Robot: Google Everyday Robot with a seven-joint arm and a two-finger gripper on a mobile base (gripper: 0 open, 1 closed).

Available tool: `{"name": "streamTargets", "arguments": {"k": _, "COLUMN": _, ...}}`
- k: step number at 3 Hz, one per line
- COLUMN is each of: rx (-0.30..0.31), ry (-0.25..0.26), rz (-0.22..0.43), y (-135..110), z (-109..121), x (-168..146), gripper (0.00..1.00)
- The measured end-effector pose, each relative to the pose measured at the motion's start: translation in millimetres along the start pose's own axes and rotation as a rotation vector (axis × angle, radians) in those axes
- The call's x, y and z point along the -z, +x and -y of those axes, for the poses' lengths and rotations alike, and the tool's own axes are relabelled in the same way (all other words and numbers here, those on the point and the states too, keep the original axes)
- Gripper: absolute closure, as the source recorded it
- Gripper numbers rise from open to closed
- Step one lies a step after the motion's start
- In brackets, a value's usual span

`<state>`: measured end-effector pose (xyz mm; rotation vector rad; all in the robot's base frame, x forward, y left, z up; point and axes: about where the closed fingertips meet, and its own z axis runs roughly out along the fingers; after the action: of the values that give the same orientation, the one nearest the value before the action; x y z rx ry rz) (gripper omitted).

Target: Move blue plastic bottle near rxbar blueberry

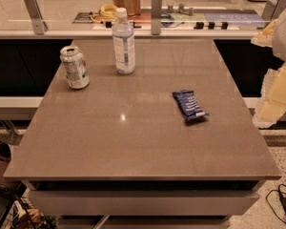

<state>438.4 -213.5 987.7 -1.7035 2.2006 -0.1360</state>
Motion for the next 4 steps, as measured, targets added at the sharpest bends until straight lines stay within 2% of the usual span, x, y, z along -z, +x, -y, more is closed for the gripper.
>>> {"name": "streamTargets", "arguments": {"k": 1, "rx": 0.0, "ry": 0.0, "rz": 0.0, "y": 0.0, "z": 0.0, "x": 0.1, "gripper": 0.0}}
{"name": "streamTargets", "arguments": {"k": 2, "rx": 0.004, "ry": 0.011, "rz": 0.057, "y": -6.9, "z": 18.4, "x": -0.5, "gripper": 0.0}}
{"name": "streamTargets", "arguments": {"k": 3, "rx": 0.016, "ry": 0.033, "rz": 0.146, "y": -23.6, "z": 49.3, "x": -5.4, "gripper": 0.0}}
{"name": "streamTargets", "arguments": {"k": 4, "rx": -0.001, "ry": 0.06, "rz": 0.263, "y": -42.0, "z": 72.9, "x": -13.8, "gripper": 0.0}}
